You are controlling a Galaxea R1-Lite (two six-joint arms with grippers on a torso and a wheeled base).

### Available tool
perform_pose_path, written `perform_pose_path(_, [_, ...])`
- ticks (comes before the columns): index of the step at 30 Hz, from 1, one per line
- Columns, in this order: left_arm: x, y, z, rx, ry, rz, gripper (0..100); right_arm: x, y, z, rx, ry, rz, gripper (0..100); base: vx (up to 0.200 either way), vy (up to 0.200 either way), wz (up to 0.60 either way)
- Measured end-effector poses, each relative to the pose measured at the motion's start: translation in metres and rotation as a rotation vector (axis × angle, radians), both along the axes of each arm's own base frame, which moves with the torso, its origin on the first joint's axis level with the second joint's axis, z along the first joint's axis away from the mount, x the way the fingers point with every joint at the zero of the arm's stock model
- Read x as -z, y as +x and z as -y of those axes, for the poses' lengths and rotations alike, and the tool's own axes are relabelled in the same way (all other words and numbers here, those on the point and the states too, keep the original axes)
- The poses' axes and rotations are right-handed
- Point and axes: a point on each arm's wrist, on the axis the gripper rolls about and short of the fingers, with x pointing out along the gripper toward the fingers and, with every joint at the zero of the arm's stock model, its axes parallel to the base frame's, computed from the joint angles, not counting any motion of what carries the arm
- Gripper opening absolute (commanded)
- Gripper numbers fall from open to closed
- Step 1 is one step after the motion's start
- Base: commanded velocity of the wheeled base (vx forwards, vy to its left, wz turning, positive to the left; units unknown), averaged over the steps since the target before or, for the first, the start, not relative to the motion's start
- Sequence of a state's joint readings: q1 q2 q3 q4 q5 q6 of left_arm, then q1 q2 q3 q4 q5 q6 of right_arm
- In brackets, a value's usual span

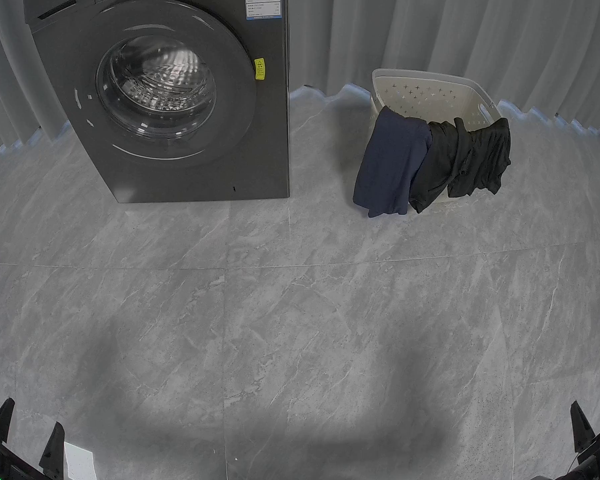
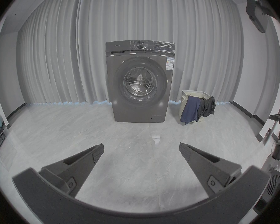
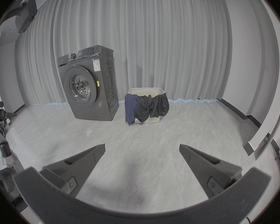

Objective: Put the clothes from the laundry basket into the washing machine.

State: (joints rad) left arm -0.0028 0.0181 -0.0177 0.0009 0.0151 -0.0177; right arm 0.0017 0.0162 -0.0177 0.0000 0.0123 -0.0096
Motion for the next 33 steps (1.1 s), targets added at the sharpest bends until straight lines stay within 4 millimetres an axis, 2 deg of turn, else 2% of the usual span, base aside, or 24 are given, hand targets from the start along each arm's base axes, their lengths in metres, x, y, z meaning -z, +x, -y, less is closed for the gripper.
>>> perform_pose_path(16, [0.0000,0.0000,-0.0001,-0.001,-0.024,0.000,100,0.0000,0.0000,0.0000,0.000,0.000,0.000,100,0.000,0.000,0.00])
perform_pose_path(33, [-0.0001,0.0000,-0.0001,-0.001,-0.014,0.001,100,0.0000,0.0000,0.0000,0.002,0.000,0.000,100,0.200,0.000,0.00])
